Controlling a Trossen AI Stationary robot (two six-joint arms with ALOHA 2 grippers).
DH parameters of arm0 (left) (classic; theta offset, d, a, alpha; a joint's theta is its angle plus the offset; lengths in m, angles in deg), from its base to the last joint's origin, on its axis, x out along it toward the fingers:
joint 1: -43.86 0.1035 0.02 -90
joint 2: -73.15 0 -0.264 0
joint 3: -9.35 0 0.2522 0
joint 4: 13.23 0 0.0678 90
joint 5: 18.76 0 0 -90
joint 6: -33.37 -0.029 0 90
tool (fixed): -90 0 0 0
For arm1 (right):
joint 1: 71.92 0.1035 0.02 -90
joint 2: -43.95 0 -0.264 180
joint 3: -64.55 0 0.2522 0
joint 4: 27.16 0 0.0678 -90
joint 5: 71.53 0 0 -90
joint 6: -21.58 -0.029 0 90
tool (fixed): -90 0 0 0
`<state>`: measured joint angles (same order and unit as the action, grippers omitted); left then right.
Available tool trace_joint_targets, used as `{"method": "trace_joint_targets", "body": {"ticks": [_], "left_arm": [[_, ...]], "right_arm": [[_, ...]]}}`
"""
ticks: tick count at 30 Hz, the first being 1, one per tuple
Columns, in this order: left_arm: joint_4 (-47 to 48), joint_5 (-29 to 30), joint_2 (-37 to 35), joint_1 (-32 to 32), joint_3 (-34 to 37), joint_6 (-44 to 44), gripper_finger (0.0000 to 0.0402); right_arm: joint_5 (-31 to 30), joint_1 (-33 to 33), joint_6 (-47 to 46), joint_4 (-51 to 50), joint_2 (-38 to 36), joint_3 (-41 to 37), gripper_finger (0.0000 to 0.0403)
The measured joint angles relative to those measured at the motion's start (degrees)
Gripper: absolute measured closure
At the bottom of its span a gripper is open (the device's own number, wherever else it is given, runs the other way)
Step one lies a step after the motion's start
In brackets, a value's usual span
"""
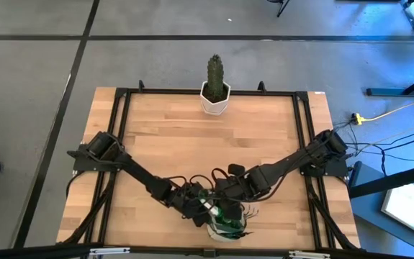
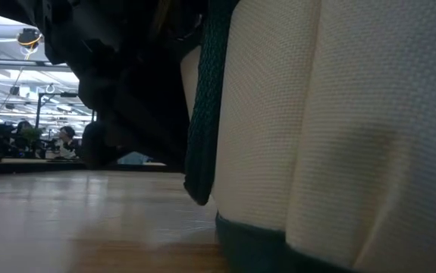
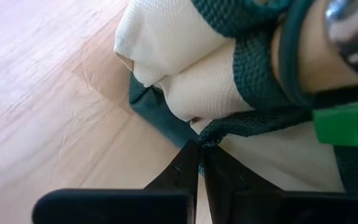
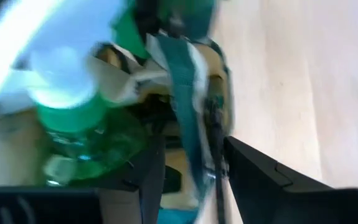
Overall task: Pick & Place Garden tools in Gardening bag
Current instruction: Put the green spray bottle into the green gardening bag
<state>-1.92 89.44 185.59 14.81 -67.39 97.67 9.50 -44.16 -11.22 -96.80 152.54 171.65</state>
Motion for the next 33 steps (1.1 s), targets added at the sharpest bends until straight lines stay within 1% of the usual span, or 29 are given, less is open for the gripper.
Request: {"method": "trace_joint_targets", "body": {"ticks": [5,10,19,22,26,33], "left_arm": [[0.14,0.75,0.0,-0.73,0.0,0.89,0.0382],[0.82,1.35,-0.5,-0.91,0.0,0.85,0.0373],[7.36,5.08,-3.52,-1.87,0.0,0.61,0.037],[9.17,6.0,-3.98,-2.45,0.0,0.95,0.0364],[9.55,6.16,-4.2,-3.23,0.0,1.66,0.0339],[11.01,5.76,-4.2,-4.33,0.0,4.59,0.0269]], "right_arm": [[-0.71,1.3,0.62,3.4,0.0,0.0,0.0238],[-2.43,1.93,0.66,3.46,0.0,0.0,0.0238],[-3.43,1.91,1.34,4.87,0.0,0.0,0.0238],[-3.52,1.86,1.9,5.56,0.0,0.0,0.0238],[-3.91,1.75,3.29,6.04,0.0,0.0,0.0238],[-3.91,1.43,3.61,6.04,0.0,0.0,0.0238]]}}
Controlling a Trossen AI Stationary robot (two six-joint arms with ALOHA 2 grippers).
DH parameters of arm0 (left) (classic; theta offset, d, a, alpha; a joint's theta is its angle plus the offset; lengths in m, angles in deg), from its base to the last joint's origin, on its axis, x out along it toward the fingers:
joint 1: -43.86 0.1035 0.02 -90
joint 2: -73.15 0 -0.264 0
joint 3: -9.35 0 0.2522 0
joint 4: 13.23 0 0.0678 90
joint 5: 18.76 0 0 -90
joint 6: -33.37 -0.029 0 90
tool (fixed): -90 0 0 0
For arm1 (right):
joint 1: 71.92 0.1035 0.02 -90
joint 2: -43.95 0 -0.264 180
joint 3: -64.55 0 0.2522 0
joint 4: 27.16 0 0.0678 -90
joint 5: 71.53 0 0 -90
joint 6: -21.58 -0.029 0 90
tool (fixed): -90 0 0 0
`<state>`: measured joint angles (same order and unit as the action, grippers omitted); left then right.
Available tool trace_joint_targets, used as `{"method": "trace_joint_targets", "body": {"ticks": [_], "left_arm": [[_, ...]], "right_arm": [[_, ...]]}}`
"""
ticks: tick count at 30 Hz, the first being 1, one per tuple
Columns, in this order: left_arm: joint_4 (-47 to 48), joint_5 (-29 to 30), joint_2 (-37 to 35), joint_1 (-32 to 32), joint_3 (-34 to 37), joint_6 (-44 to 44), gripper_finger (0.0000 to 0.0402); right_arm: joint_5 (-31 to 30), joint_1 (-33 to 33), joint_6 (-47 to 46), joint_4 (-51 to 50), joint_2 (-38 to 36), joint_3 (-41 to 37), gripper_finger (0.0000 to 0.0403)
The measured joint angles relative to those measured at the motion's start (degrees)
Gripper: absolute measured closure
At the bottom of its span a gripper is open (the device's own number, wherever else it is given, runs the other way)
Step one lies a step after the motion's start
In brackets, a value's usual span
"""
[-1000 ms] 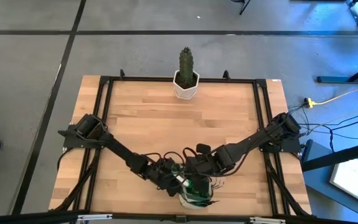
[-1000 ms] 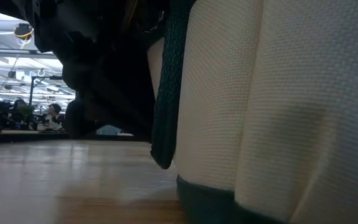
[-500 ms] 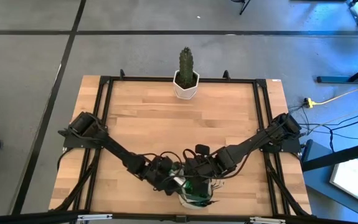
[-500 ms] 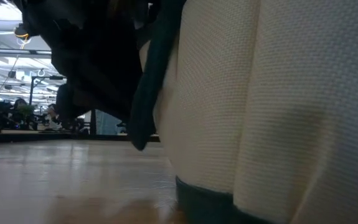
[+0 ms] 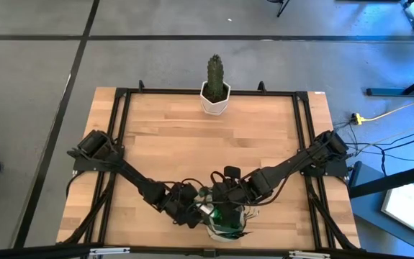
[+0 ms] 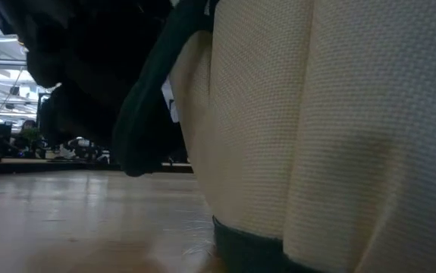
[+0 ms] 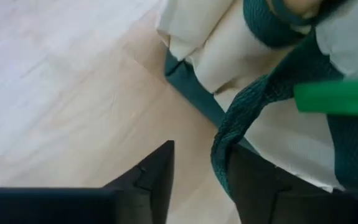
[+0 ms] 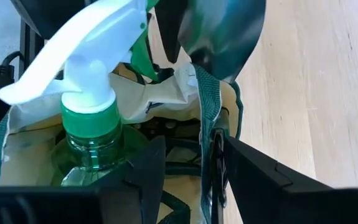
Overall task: Pick & Place Garden tools in Gardening bag
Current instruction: Put the green spray bottle into the green gardening bag
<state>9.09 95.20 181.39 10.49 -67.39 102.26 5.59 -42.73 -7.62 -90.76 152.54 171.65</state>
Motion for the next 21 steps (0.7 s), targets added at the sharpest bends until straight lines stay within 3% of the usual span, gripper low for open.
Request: {"method": "trace_joint_targets", "body": {"ticks": [8,14,21], "left_arm": [[3.99,3.33,-2.58,-1.79,0.0,2.53,0.0218],[10.27,8.31,-6.41,-3.17,0.0,5.33,0.021],[11.95,9.34,-7.39,-3.71,0.0,6.38,0.021]], "right_arm": [[-0.04,-0.28,1.2,0.1,0.0,0.0,0.0238],[-0.08,-0.87,3.0,0.91,0.0,0.0,0.0238],[-0.2,-1.2,3.77,0.87,0.0,0.0,0.0238]]}}
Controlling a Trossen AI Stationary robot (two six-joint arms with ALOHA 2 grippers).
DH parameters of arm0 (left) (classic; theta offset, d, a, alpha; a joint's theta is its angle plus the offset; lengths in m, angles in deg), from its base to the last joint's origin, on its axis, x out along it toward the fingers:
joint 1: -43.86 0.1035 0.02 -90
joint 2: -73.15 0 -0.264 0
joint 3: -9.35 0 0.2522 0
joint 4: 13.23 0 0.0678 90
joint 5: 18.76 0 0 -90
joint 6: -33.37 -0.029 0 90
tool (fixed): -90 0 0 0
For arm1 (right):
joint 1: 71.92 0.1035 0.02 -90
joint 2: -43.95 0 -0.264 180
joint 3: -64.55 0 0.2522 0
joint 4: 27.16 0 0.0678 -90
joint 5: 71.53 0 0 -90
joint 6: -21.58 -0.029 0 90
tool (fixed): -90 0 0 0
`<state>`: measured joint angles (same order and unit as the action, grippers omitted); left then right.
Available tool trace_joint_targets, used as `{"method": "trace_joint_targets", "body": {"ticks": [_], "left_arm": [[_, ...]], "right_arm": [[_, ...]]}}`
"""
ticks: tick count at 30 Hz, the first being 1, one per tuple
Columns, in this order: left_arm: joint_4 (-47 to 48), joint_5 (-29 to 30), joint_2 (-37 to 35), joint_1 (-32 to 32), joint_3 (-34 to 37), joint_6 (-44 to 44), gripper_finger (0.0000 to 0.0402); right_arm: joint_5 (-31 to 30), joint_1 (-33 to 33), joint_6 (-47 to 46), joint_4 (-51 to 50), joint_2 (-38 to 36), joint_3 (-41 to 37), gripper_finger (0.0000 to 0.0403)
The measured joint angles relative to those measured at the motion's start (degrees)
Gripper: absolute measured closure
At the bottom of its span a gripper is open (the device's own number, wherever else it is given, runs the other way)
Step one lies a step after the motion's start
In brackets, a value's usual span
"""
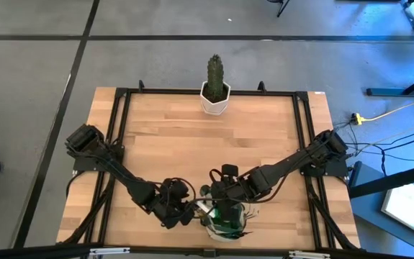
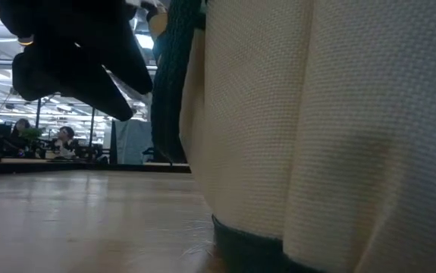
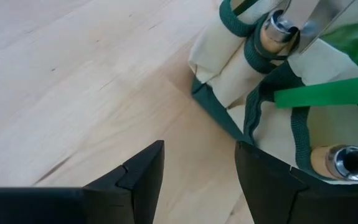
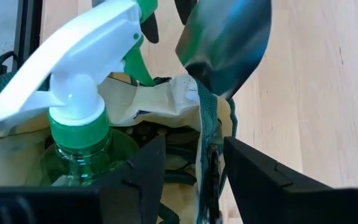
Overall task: Pick & Place Garden tools in Gardening bag
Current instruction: Put the green spray bottle into the green gardening bag, then return to Home Position
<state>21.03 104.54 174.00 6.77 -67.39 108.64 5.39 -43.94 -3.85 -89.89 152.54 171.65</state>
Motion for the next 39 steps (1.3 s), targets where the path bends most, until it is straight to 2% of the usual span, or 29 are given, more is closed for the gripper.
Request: {"method": "trace_joint_targets", "body": {"ticks": [9,16,22,33,39], "left_arm": [[0.32,-0.84,0.02,0.05,0.0,-0.43,0.021],[0.35,-1.31,0.07,-0.07,0.0,-1.0,0.0209],[1.26,-1.42,0.06,-0.09,0.0,-1.69,0.0209],[11.7,-0.4,-3.5,-1.05,0.0,1.09,0.0209],[22.4,0.92,-6.34,-1.51,-0.02,5.47,0.0209]], "right_arm": [[-0.15,0.0,0.37,-0.28,-0.15,0.02,0.0238],[-3.51,-0.19,0.83,-0.66,-1.7,0.09,0.0238],[-3.95,-0.61,1.5,-0.95,-2.22,0.09,0.0238],[-5.66,-1.33,5.6,-1.36,-3.85,0.07,0.0238],[-5.99,-1.36,8.21,-1.61,-4.04,0.07,0.0238]]}}
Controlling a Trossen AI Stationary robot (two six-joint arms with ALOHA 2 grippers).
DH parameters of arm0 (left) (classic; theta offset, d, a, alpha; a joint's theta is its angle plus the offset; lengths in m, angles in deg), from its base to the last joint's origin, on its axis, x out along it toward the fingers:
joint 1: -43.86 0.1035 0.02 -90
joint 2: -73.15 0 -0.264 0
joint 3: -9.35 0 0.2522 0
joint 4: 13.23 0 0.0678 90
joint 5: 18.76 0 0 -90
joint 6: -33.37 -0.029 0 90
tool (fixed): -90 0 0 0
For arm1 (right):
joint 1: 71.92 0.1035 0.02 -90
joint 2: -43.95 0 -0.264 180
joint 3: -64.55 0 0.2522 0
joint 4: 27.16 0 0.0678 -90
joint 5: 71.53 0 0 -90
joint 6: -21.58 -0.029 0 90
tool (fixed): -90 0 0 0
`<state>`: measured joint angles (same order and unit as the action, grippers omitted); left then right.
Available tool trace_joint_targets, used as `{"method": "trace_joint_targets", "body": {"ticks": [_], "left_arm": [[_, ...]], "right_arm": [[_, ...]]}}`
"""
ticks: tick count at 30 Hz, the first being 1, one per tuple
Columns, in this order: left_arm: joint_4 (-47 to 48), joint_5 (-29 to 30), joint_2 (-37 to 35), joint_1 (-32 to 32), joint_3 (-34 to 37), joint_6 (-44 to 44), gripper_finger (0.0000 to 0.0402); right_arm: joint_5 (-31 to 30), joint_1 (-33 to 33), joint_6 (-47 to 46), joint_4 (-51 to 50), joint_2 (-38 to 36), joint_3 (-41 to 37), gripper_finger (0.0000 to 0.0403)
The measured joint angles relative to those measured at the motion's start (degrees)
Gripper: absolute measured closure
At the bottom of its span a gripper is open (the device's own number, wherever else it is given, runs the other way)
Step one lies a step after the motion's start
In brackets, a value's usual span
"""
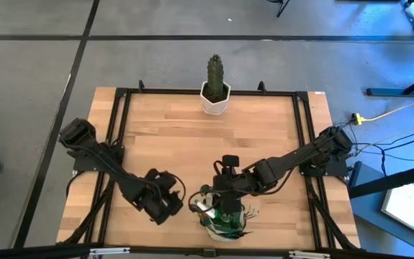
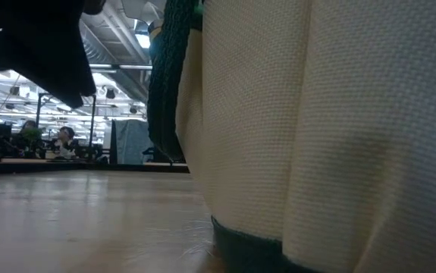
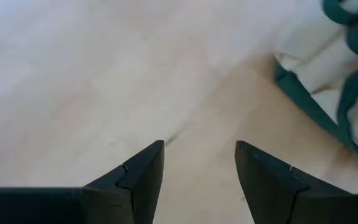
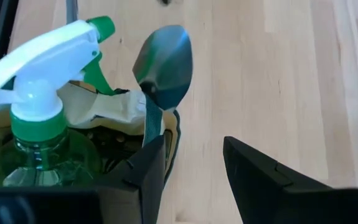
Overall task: Pick & Place Garden tools in Gardening bag
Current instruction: Return to Home Position
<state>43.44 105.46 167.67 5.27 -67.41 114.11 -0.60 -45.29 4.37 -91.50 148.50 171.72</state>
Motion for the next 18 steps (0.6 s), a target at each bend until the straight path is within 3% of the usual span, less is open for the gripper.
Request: {"method": "trace_joint_targets", "body": {"ticks": [5,13,18], "left_arm": [[5.67,2.51,-2.61,0.0,0.0,2.66,0.021],[6.24,8.03,-4.85,0.81,0.0,2.69,0.021],[6.23,8.28,-4.85,1.9,0.0,2.54,0.021]], "right_arm": [[0.04,0.0,0.84,-0.04,0.0,0.0,0.0238],[3.24,-0.48,-14.27,-0.14,-0.11,0.0,0.0238],[1.15,-0.1,-11.91,-1.03,-3.23,-0.07,0.0238]]}}
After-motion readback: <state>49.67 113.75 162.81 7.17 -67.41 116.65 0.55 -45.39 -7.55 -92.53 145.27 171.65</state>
